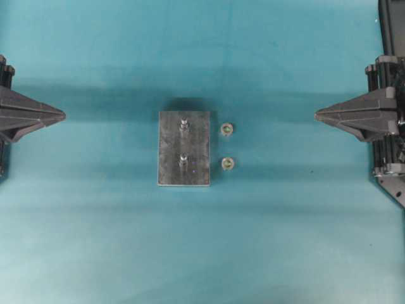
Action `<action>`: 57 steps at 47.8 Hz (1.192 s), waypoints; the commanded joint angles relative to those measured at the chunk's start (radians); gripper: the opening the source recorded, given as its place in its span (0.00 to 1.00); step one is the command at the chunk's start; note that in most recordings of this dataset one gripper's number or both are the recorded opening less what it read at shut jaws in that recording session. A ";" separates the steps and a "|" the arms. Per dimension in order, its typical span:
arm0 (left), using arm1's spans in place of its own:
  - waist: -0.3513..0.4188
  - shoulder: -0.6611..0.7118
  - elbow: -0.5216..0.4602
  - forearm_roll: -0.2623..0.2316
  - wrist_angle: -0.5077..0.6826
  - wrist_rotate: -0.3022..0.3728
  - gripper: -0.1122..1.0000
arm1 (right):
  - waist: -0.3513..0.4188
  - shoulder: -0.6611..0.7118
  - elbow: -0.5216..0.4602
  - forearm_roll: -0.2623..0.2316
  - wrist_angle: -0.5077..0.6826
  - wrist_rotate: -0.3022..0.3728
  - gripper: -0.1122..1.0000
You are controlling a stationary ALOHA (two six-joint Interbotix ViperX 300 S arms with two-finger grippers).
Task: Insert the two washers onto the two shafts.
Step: 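Raise both arms from rest and bring the right gripper toward the washers, then lower the right gripper over the upper steel washer and close on it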
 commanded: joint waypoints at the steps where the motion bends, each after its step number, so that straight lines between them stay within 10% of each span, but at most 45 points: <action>1: -0.005 0.020 0.009 0.011 0.034 -0.026 0.10 | -0.002 0.009 0.011 0.003 -0.003 0.020 0.11; 9: -0.005 0.029 -0.011 0.011 0.086 -0.048 0.10 | -0.002 0.011 0.003 0.081 0.071 0.069 0.11; 28: 0.011 0.158 -0.063 0.012 0.333 -0.038 0.10 | -0.060 0.195 -0.137 0.084 0.560 0.123 0.11; 57: 0.011 0.483 -0.155 0.014 0.405 -0.038 0.10 | -0.107 0.620 -0.307 0.067 0.699 0.114 0.11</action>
